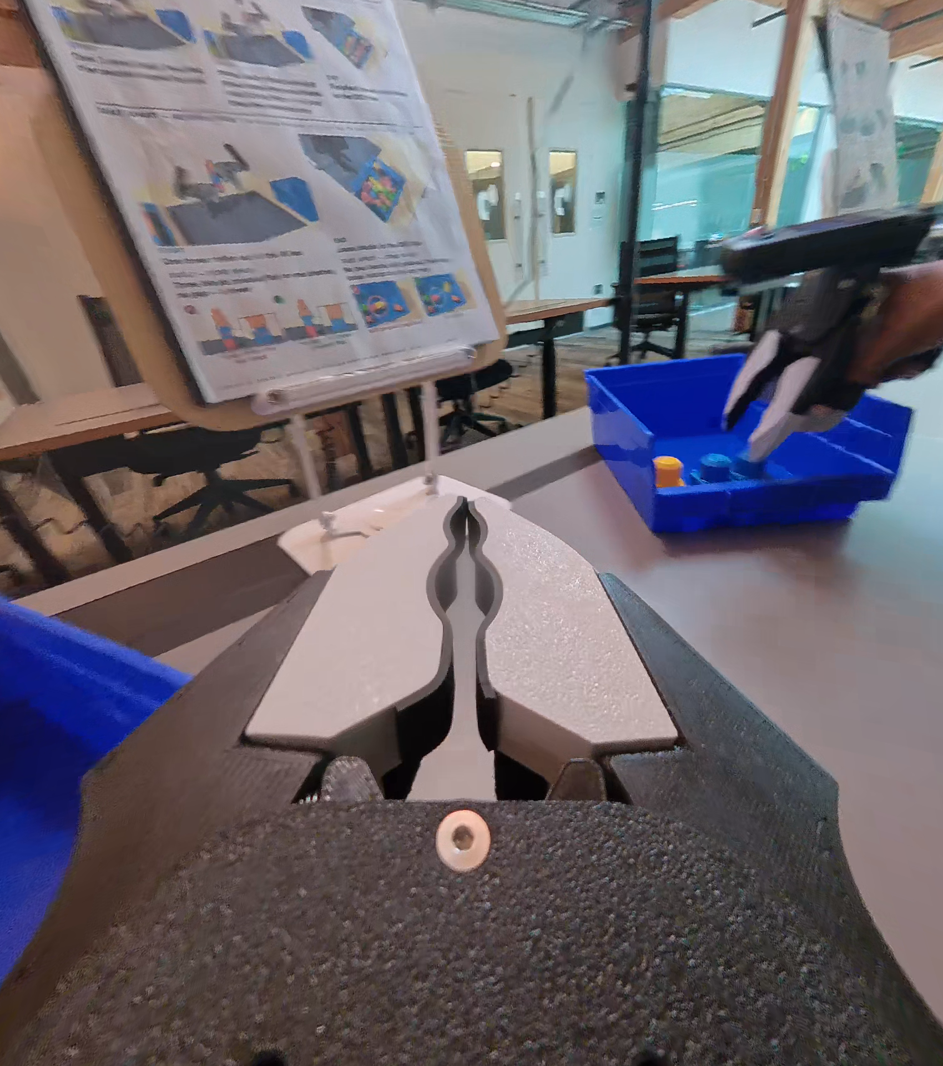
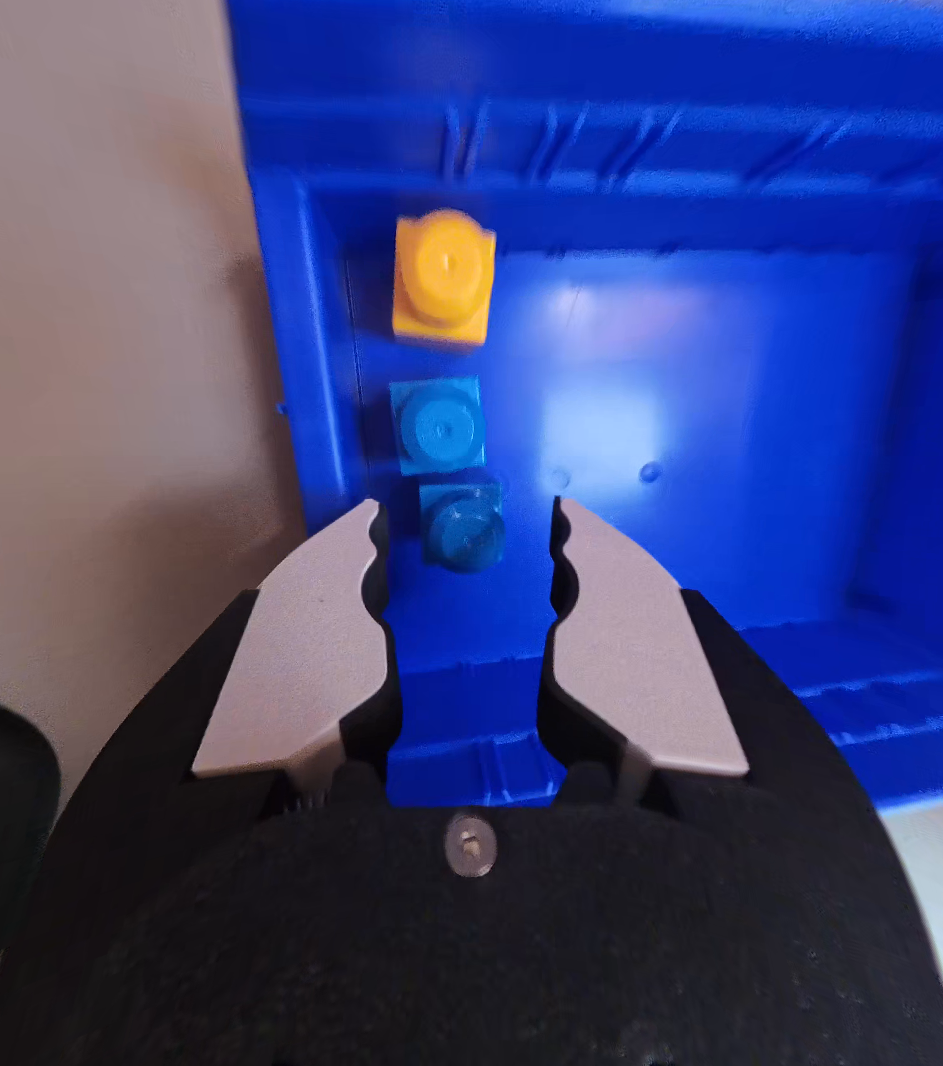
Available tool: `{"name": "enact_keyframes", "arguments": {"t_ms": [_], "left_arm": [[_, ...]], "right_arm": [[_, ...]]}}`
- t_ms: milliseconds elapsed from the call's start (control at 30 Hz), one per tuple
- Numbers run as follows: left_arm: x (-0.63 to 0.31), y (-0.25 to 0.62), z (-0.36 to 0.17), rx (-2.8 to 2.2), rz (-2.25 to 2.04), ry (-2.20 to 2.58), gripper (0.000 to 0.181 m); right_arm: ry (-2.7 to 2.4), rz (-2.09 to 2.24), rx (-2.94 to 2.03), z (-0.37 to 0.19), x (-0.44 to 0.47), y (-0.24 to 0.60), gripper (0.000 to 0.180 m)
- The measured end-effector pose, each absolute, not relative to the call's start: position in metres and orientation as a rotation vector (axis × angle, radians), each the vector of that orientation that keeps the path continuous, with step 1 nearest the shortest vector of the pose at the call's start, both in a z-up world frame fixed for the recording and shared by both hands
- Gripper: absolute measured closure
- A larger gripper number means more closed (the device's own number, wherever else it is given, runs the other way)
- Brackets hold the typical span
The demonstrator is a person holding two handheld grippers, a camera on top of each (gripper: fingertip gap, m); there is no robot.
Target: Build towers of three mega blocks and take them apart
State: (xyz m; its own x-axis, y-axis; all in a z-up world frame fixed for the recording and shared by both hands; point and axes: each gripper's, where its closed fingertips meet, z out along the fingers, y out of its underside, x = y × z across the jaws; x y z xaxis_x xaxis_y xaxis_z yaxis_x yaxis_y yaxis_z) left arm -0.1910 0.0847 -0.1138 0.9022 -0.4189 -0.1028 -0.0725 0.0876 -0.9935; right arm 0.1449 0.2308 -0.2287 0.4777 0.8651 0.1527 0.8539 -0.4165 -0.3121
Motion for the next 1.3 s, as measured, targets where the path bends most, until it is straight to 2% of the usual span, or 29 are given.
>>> {"name": "enact_keyframes", "arguments": {"t_ms": [133, 267, 333, 467, 600, 800, 833, 967, 1167, 1300], "left_arm": [[-0.255, 0.088, -0.078, -1.48, -0.065, 0.285, 0.181], [-0.352, 0.096, -0.054, -1.565, 0.19, 0.144, 0.181], [-0.404, 0.105, -0.05, -1.639, 0.275, 0.068, 0.173], [-0.491, 0.133, -0.081, -1.912, 0.317, -0.064, 0.135], [-0.541, 0.155, -0.124, -2.119, 0.254, -0.179, 0.125], [-0.56, 0.17, -0.167, -2.294, 0.287, -0.18, 0.136], [-0.561, 0.172, -0.171, -2.306, 0.317, -0.166, 0.143], [-0.56, 0.177, -0.171, -2.308, 0.351, -0.156, 0.147], [-0.525, 0.156, -0.112, -2.169, 0.325, 0.003, 0.152], [-0.445, 0.128, -0.058, -2.048, 0.116, 0.298, 0.152]], "right_arm": [[-1.238, 0.241, -1.97, -0.155, 0.089, 0.212, 0.125], [-1.072, 0.483, -1.622, -0.108, 0.037, 0.141, 0.125], [-1.044, 0.608, -1.562, -0.107, 0.018, 0.101, 0.125], [-1.083, 0.741, -1.544, -0.126, -0.008, 0.046, 0.126], [-1.124, 0.725, -1.519, -0.144, -0.019, 0.036, 0.129], [-1.076, 0.85, -1.568, -0.159, -0.021, 0.039, 0.132], [-1.07, 0.861, -1.576, -0.161, -0.021, 0.039, 0.133], [-1.08, 0.866, -1.585, -0.167, -0.021, 0.037, 0.134], [-1.125, 0.795, -1.509, -0.157, -0.022, 0.03, 0.134], [-1.172, 0.84, -1.464, -0.147, -0.037, 0.023, 0.134]]}}
